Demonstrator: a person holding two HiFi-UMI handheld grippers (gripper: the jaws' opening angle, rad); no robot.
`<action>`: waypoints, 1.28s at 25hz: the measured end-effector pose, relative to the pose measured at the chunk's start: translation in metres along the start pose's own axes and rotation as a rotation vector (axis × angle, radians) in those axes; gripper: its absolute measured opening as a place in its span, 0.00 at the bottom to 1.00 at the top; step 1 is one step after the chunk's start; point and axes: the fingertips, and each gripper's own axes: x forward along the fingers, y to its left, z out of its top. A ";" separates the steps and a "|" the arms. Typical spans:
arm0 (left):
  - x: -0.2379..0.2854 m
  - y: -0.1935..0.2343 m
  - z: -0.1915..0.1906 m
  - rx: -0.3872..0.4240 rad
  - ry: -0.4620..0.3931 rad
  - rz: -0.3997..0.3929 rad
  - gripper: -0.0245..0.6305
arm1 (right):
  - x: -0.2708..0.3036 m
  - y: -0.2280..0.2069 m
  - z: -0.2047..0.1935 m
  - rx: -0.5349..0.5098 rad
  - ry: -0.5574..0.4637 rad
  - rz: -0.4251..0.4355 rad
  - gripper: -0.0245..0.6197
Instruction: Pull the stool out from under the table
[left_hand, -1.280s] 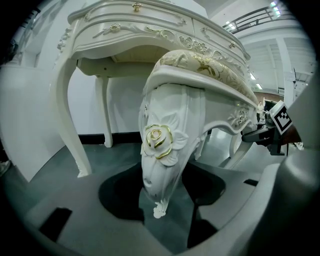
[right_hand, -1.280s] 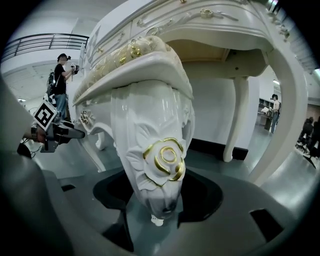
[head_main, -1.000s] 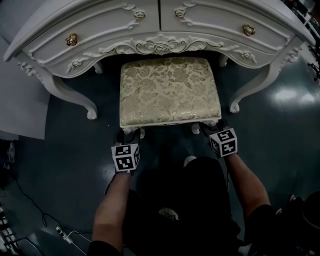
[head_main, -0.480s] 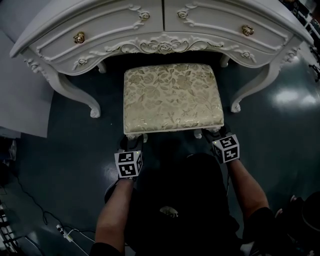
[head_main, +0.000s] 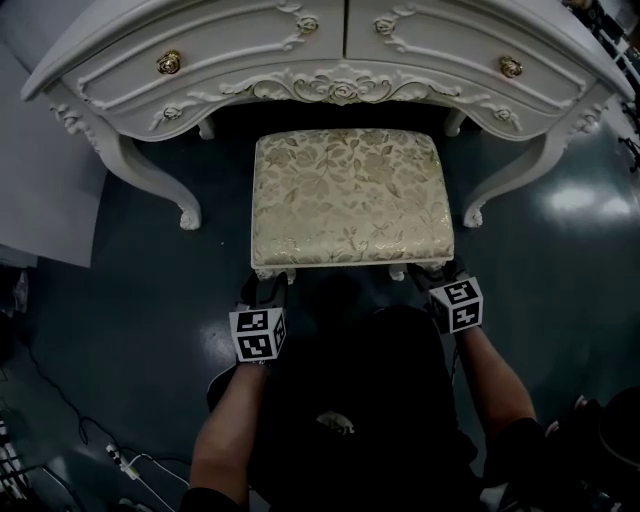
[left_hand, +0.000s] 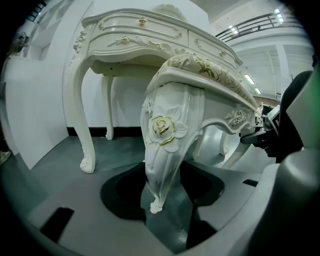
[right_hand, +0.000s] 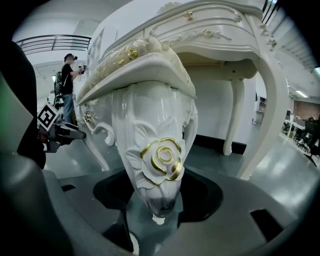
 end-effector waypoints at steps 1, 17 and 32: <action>0.000 0.000 0.000 0.001 0.001 -0.002 0.39 | 0.000 0.000 0.000 0.001 -0.001 -0.001 0.46; -0.001 0.001 -0.001 -0.005 0.021 0.023 0.39 | -0.012 0.009 -0.008 -0.017 -0.011 0.045 0.46; -0.040 -0.005 -0.002 -0.100 0.152 0.067 0.36 | -0.032 0.010 -0.011 0.008 0.187 0.128 0.46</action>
